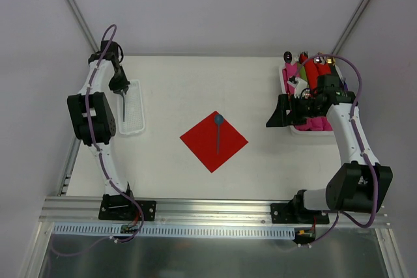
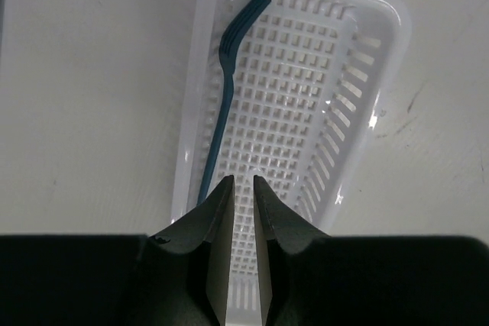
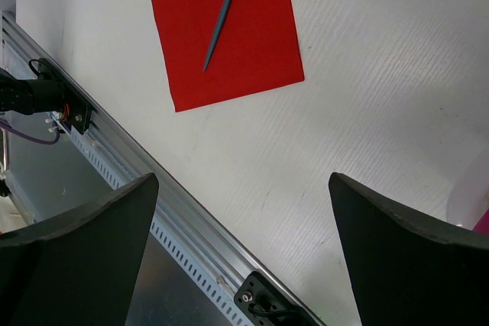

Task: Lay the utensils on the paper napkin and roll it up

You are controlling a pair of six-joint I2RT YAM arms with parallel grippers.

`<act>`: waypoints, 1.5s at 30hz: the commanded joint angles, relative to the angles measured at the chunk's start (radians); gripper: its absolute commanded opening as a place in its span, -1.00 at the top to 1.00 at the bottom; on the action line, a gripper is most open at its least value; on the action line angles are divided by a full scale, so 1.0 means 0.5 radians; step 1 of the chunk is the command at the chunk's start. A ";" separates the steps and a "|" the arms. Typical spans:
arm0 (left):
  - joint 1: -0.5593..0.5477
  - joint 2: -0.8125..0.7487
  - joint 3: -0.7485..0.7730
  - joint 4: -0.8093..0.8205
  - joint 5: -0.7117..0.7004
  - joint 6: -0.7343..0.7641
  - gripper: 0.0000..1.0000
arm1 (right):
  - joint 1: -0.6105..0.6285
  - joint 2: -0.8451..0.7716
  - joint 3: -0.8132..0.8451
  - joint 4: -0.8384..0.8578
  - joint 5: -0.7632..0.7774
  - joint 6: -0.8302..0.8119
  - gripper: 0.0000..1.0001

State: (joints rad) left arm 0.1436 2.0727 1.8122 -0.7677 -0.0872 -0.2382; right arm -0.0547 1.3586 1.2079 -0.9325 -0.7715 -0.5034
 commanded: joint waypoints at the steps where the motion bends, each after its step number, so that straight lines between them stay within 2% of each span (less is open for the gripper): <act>1: -0.011 0.079 0.146 -0.023 -0.224 0.007 0.67 | -0.013 0.025 0.029 -0.037 -0.028 -0.030 -0.98; 11: -0.036 0.346 0.370 -0.026 -0.295 0.068 0.62 | -0.013 0.053 0.038 -0.034 0.003 -0.036 -0.99; 19: -0.063 0.444 0.419 -0.029 -0.418 0.121 0.49 | -0.016 0.105 0.063 -0.037 -0.009 -0.036 -0.99; 25: -0.088 0.536 0.435 -0.026 -0.473 0.121 0.48 | -0.019 0.118 0.072 -0.037 -0.009 -0.039 -0.98; 29: -0.085 0.591 0.447 -0.026 -0.479 0.111 0.53 | -0.022 0.118 0.069 -0.037 -0.009 -0.043 -0.98; 32: -0.088 0.613 0.450 -0.026 -0.455 0.099 0.66 | -0.022 0.118 0.072 -0.040 -0.006 -0.043 -0.98; 33: -0.085 0.616 0.450 -0.026 -0.421 0.087 0.76 | -0.022 0.118 0.075 -0.046 -0.009 -0.039 -0.98; 37: -0.085 0.558 0.432 -0.026 -0.320 0.056 1.00 | -0.022 0.108 0.094 -0.052 -0.015 -0.036 -0.98; 41: -0.118 0.392 0.407 -0.029 -0.249 0.041 1.00 | -0.022 0.090 0.127 -0.062 -0.086 -0.024 -0.98; 45: -0.146 0.016 0.382 -0.029 -0.105 0.004 1.00 | -0.022 0.084 0.231 -0.043 -0.214 0.028 -0.98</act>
State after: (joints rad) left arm 0.0940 2.3058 1.9972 -0.7700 -0.2195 -0.2031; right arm -0.0574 1.4189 1.2495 -0.9440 -0.8005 -0.5060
